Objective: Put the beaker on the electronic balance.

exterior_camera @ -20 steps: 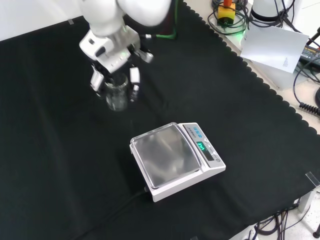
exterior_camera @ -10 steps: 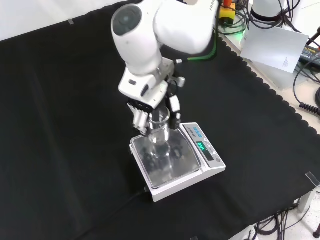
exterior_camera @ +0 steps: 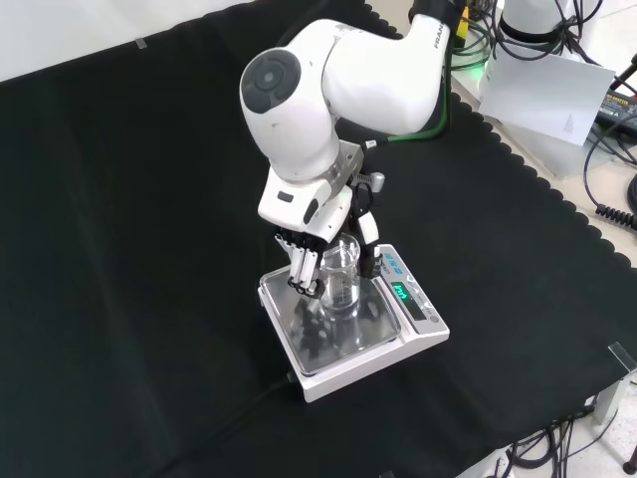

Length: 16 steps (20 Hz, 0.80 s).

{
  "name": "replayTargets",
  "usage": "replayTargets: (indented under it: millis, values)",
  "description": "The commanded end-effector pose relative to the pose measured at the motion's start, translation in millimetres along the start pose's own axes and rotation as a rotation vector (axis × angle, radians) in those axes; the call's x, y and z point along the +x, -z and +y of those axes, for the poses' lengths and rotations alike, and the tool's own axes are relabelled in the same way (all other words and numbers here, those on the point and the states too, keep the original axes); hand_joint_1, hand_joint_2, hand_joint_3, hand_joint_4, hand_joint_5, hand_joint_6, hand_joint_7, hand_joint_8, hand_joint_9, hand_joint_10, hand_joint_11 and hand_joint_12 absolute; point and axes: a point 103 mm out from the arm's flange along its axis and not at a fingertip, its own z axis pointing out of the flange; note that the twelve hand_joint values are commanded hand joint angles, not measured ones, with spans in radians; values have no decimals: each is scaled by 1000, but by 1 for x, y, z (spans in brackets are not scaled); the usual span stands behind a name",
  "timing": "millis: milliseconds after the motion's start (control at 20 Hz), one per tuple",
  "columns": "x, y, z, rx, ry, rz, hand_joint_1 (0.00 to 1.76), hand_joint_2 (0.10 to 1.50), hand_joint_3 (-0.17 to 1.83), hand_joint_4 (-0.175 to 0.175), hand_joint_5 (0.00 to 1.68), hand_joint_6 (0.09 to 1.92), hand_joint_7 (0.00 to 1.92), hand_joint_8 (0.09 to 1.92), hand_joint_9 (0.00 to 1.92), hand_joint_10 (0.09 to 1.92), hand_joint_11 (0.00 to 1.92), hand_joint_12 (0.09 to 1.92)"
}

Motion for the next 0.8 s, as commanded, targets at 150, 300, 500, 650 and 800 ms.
replayTargets:
  millis: [150,300,500,650,800]
  values:
    - [1,-12,4,47,9,-14,1234,739,775,3,985,1124,1010,1281,1345,860,1559,496]
    - [-1,-11,5,92,14,17,1154,813,620,-113,976,1131,928,1341,1330,837,1589,518]
    - [-4,-4,3,113,26,40,1028,587,771,-63,431,989,679,1127,1282,579,1334,701]
    - [-5,6,0,117,35,43,893,525,731,-15,233,488,405,940,990,553,882,1067]
    - [-7,21,-4,87,31,68,735,533,553,9,84,124,128,784,661,644,543,1322]
